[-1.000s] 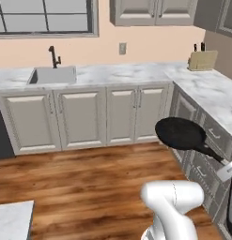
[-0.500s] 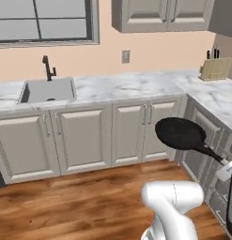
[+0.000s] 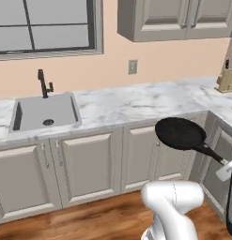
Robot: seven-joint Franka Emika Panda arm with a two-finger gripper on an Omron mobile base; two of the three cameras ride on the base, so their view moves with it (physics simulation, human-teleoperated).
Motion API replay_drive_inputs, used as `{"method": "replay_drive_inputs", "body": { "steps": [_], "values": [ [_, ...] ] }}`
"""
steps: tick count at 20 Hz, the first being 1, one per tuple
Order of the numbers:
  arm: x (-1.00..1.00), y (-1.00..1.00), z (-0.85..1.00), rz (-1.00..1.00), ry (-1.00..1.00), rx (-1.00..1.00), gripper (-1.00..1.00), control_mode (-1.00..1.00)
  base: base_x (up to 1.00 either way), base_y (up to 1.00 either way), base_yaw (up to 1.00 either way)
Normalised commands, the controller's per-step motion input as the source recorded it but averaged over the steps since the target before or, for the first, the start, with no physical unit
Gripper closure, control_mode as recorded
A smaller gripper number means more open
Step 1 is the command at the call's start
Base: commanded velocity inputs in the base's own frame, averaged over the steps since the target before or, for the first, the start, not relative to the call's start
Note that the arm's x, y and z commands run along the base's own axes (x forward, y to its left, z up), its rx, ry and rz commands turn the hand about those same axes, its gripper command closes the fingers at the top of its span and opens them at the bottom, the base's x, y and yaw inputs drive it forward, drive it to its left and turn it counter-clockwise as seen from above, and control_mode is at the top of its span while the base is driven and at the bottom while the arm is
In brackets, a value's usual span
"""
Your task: Move the pot and pan from the stove into the sink.
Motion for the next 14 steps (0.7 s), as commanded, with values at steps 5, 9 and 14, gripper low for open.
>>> {"method": "replay_drive_inputs", "body": {
  "steps": [5,9,14],
  "values": [
    [0.00,0.00,0.00,0.00,0.00,0.00,1.00,1.00,0.86,0.39,-0.16],
    [0.00,0.00,0.00,0.00,0.00,0.00,1.00,1.00,0.83,0.38,-0.16],
    [0.00,0.00,0.00,0.00,0.00,0.00,1.00,1.00,0.45,0.20,-0.10]
  ]
}}
